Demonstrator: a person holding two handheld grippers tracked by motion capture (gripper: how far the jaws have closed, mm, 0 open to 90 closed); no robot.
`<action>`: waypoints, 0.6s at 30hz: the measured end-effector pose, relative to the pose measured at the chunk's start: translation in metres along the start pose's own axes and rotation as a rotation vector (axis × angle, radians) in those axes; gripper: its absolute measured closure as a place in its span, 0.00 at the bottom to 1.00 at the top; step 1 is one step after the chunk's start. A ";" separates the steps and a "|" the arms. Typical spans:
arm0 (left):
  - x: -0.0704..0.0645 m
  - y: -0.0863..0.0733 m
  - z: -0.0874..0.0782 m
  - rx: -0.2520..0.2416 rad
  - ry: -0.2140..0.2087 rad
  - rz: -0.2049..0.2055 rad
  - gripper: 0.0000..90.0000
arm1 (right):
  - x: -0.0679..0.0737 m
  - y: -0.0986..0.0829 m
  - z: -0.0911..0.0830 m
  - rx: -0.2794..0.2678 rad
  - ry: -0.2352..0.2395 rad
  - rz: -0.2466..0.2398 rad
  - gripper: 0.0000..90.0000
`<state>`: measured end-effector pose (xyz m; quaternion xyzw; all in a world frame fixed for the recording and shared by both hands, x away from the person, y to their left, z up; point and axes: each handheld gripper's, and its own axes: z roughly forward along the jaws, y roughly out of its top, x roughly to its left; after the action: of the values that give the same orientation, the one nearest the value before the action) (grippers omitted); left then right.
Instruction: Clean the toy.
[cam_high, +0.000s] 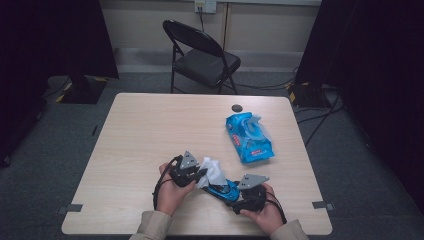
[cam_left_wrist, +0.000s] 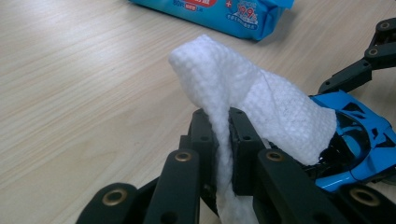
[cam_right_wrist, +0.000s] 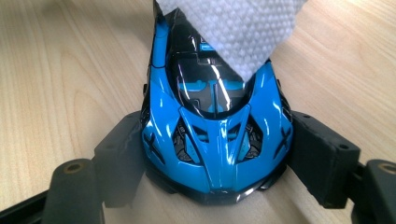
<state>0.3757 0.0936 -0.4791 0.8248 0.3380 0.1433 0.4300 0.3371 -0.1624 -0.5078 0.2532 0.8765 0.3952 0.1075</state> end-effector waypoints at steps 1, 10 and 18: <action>0.000 0.000 0.000 0.001 0.003 0.002 0.92 | 0.000 0.000 0.000 0.000 0.000 0.000 0.28; 0.010 -0.003 -0.011 0.024 0.041 -0.009 0.92 | 0.000 0.000 0.000 0.000 0.000 0.001 0.28; 0.026 -0.016 -0.031 0.044 0.086 -0.032 0.93 | 0.000 0.000 0.000 0.000 0.000 0.001 0.28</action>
<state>0.3713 0.1364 -0.4750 0.8216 0.3725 0.1643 0.3991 0.3372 -0.1625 -0.5077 0.2535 0.8764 0.3951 0.1072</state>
